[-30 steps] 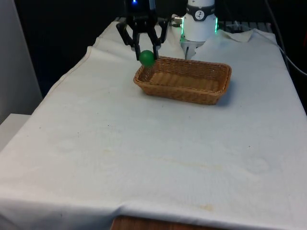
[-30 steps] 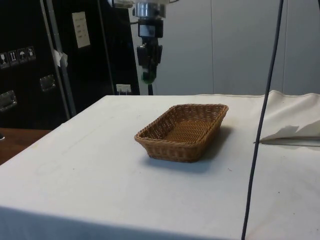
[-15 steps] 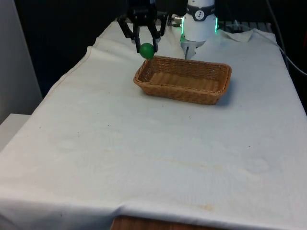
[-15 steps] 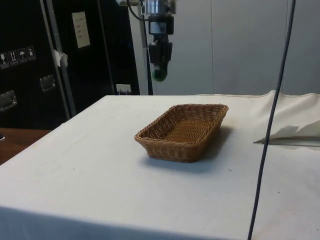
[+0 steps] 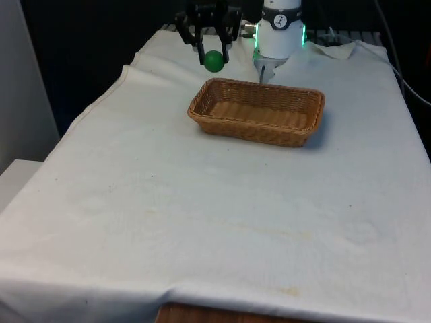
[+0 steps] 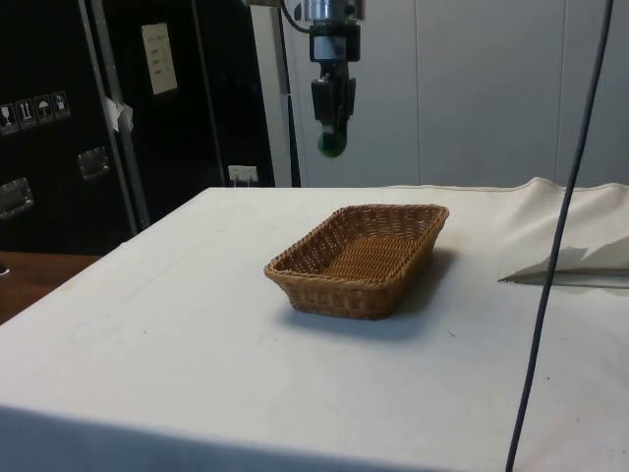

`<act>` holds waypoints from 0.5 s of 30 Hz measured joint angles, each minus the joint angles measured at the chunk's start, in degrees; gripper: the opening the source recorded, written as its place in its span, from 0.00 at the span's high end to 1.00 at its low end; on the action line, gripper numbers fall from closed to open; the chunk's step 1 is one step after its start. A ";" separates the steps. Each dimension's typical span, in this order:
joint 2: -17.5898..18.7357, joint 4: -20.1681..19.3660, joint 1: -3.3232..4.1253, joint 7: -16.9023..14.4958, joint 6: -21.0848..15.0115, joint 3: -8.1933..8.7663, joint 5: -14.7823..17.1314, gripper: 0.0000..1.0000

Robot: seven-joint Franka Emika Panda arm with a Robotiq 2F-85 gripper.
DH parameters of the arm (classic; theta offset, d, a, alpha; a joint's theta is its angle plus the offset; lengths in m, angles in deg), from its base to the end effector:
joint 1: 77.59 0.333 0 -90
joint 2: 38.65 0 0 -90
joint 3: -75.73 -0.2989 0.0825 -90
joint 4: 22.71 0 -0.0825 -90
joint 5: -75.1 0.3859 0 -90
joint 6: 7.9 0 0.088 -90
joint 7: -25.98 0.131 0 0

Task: Pick up the ball and place it into the basket.

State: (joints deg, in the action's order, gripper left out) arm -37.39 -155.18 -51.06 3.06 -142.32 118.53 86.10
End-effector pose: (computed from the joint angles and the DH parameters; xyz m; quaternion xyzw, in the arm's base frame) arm 0.4961 -0.1389 0.2963 -0.9980 0.0085 -0.0295 0.0549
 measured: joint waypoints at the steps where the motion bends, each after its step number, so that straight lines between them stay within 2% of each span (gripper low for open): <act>1: 0.00 0.00 0.00 0.00 0.00 0.00 0.00 1.00; 15: -5.73 -6.53 0.00 4.13 -1.43 -1.72 -4.93 1.00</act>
State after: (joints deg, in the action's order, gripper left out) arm -43.12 -161.71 -51.06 7.19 -143.75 116.81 81.17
